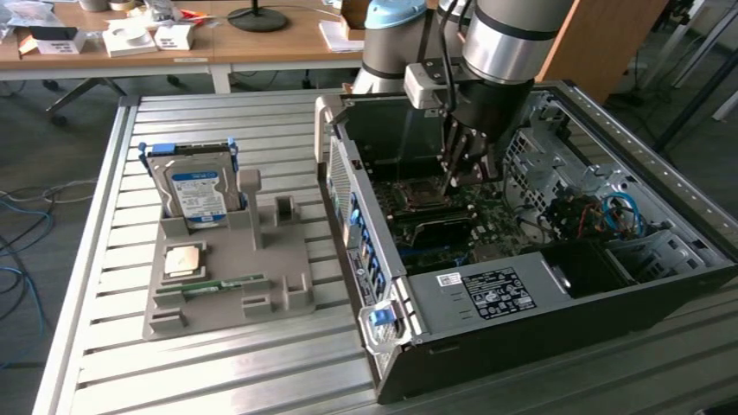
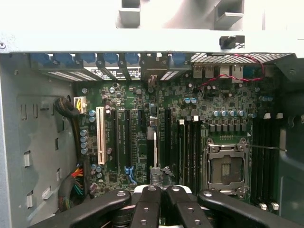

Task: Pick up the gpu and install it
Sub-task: 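Press down on the gpu until it lock into place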

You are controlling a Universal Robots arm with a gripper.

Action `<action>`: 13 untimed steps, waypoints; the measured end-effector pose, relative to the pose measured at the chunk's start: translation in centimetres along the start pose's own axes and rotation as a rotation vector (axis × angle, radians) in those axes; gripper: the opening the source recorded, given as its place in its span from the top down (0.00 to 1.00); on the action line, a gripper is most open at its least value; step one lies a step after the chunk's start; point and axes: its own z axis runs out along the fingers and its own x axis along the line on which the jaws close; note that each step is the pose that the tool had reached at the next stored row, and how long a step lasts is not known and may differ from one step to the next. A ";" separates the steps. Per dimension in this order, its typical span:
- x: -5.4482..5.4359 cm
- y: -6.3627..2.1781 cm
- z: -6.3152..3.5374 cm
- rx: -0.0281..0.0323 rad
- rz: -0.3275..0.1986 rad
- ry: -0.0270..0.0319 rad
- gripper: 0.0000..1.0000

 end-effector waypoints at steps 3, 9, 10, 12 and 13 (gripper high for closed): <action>0.0 0.01 0.02 0.0001 0.000 -0.0002 0.90; 0.0 0.47 0.20 0.0009 0.000 -0.0006 0.90; 0.0 0.47 0.32 0.0007 0.000 -0.0004 0.90; 0.0 0.50 0.58 0.0007 0.000 -0.0004 0.90; 0.0 0.50 0.61 0.0007 0.000 -0.0003 0.90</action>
